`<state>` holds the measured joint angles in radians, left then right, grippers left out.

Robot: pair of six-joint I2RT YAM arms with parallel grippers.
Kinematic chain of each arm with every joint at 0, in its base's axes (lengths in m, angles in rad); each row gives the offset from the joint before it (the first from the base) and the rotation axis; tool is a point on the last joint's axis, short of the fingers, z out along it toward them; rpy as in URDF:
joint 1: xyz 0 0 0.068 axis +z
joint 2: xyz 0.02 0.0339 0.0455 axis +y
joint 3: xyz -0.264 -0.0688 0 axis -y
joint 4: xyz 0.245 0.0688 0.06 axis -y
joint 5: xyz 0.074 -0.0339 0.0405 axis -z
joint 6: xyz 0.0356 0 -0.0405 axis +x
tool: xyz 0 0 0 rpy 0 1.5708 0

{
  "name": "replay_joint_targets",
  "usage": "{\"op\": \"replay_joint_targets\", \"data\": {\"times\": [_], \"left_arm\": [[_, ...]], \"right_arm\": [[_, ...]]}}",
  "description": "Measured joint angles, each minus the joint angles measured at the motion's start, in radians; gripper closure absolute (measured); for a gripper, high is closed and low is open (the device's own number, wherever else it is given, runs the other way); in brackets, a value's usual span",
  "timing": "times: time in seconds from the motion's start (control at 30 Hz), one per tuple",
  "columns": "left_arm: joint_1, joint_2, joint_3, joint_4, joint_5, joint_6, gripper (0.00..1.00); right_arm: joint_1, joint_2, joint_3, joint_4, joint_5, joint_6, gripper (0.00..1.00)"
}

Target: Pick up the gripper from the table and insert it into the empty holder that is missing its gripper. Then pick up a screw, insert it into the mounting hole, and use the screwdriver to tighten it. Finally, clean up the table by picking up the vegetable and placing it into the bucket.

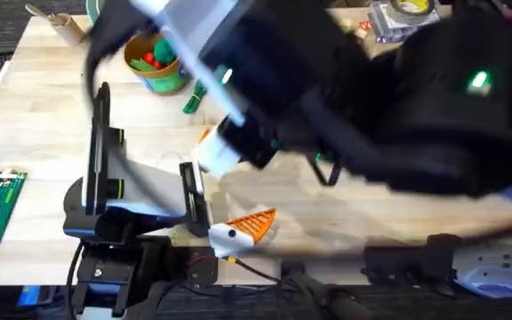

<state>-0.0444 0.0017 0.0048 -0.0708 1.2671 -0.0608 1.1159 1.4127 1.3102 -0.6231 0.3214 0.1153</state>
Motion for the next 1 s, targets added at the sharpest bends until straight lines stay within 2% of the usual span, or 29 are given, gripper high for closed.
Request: {"op": "replay_joint_targets", "data": {"times": [0.2, 0.47, 0.5, 0.57, 0.63, 0.7, 0.77, 1.0], "left_arm": [[0.0, 0.0, 0.0, 0.0, 0.0, 0.0, 0.008], [0.0, 0.0, 0.0, 0.0, 0.0, 0.0, 0.016], [0.0, 0.0, 0.0, 0.0, 0.0, 0.0, 0.092], [0.0, 0.0, 0.0, 0.0, 0.0, 0.0, 0.374], [0.0, 0.0, 0.0, 0.0, 0.0, 0.0, 0.698], [0.0, 0.0, 0.0, 0.001, 0.0, 0.005, 0.958], [0.0, 0.0, 0.0, 0.0, 0.0, 0.004, 0.994], [0.0, 0.0, 0.0, 0.0, 0.0, 0.004, 0.996]], "right_arm": [[-0.14, -0.013, 0.0, 0.001, 0.0, 0.079, 0.045], [-0.333, -0.013, 0.0, -0.019, -0.027, 0.102, 0.042], [-0.368, -0.013, 0.0, -0.025, -0.044, 0.102, 0.042], [-0.444, -0.013, 0.0, -0.039, -0.084, 0.103, 0.042], [-0.52, -0.015, 0.0, -0.053, -0.126, 0.103, 0.042], [-0.601, -0.027, 0.0, -0.076, -0.17, 0.104, 0.041], [-0.687, -0.057, 0.0, -0.109, -0.211, 0.106, 0.041], [-0.997, -0.2, 0.0, -0.269, -0.27, 0.065, 0.04]]}}
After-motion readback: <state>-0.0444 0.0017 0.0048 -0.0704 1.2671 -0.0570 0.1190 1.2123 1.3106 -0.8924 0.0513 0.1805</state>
